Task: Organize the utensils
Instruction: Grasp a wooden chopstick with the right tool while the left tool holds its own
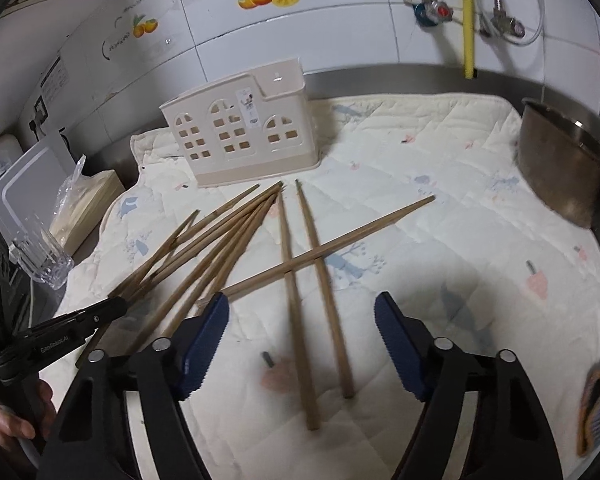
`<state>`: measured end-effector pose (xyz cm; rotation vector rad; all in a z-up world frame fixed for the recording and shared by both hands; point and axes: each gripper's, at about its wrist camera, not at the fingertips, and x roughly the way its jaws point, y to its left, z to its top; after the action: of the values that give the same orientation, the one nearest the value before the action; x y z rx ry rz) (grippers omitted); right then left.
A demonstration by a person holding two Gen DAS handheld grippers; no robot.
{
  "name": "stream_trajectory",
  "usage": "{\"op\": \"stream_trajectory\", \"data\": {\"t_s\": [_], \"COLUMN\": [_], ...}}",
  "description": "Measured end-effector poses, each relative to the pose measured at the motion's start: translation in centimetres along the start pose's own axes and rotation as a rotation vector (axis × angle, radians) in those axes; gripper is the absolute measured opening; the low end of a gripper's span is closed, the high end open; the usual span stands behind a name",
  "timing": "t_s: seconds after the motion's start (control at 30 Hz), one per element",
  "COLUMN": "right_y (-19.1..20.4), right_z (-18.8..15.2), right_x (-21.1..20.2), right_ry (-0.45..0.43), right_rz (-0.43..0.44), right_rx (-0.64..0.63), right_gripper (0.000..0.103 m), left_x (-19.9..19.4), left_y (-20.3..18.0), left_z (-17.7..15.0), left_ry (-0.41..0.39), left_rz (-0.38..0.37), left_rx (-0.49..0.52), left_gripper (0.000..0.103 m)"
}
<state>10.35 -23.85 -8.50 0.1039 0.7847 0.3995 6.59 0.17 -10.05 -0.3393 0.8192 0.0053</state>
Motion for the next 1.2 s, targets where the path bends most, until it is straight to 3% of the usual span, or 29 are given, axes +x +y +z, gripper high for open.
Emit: {"op": "stream_trajectory", "data": {"t_s": [0.17,0.43,0.57,0.8,1.2], "right_y": [1.3,0.9,0.5,0.0,-1.1], "right_z": [0.2,0.8,0.9,1.4,0.5], "right_x": [1.7,4.5,5.8,6.8,6.6], "right_ry": [0.042,0.114,0.14,0.142,0.139], "right_rz": [0.048,0.126,0.156,0.15,0.147], "right_rx": [0.055,0.267,0.371,0.46,0.524], "right_gripper": [0.062,0.044,0.042,0.036,0.012], "left_x": [-0.3,-0.6,-0.4,-0.1,-0.2], "left_y": [0.6,1.6,2.1,2.6,2.4], "left_z": [0.4,1.2,1.4,1.6,1.7], "left_ry": [-0.009,-0.023,-0.02,-0.012,-0.015], "left_rz": [-0.032,-0.094,-0.117,-0.146,-0.144], "left_rx": [0.01,0.038,0.05,0.065,0.077], "left_gripper": [0.006,0.006,0.006,0.006,0.006]}}
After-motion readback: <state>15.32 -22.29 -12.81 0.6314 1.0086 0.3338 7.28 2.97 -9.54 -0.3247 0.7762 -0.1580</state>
